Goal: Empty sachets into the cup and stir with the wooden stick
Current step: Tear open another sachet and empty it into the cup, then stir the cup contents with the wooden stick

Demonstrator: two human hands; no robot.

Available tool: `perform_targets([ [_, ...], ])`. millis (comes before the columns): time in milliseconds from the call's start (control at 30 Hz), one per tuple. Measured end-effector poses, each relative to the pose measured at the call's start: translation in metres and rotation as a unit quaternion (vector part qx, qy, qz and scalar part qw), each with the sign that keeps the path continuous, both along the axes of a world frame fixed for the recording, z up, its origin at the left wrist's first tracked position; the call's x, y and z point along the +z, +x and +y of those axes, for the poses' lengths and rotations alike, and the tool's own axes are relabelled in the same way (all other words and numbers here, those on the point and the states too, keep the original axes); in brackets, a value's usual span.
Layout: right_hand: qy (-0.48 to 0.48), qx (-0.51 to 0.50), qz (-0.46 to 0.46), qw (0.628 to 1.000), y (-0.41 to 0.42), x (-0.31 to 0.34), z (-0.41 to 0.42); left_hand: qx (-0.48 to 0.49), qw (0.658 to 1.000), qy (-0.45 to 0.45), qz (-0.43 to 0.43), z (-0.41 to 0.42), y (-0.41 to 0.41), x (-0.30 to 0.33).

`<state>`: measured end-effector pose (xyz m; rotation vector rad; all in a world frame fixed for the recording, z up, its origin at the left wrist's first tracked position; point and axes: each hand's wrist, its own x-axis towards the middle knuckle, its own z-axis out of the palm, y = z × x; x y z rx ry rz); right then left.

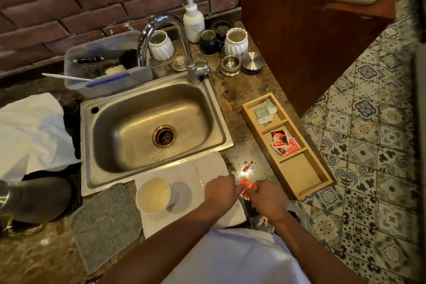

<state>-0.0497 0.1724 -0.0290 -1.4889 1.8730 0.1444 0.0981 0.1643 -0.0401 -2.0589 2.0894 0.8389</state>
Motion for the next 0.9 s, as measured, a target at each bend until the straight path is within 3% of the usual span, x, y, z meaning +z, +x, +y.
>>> perform_targets([
  [200, -0.043, 0.026, -0.048, 0.998, 0.035, 0.020, -0.016, 0.109, 0.986, -0.063, 0.113, 0.015, 0.032, 0.053],
  [333, -0.039, 0.048, -0.063, 0.996, 0.065, 0.020, -0.021, 0.198, 0.958, -0.103, 0.178, 0.040, 0.084, 0.088],
  [600, -0.017, 0.171, -0.022, 0.985, 0.110, 0.011, -0.018, 0.380, 0.888, -0.187, 0.181, 0.079, 0.178, 0.098],
  [767, -0.016, 0.204, 0.019, 0.979, 0.124, 0.005, -0.010, 0.389, 0.898, -0.162, 0.128, 0.088, 0.214, 0.075],
  [900, -0.021, 0.206, 0.036, 0.978, 0.129, 0.002, -0.011, 0.380, 0.908, -0.108, 0.141, 0.089, 0.221, 0.060],
])
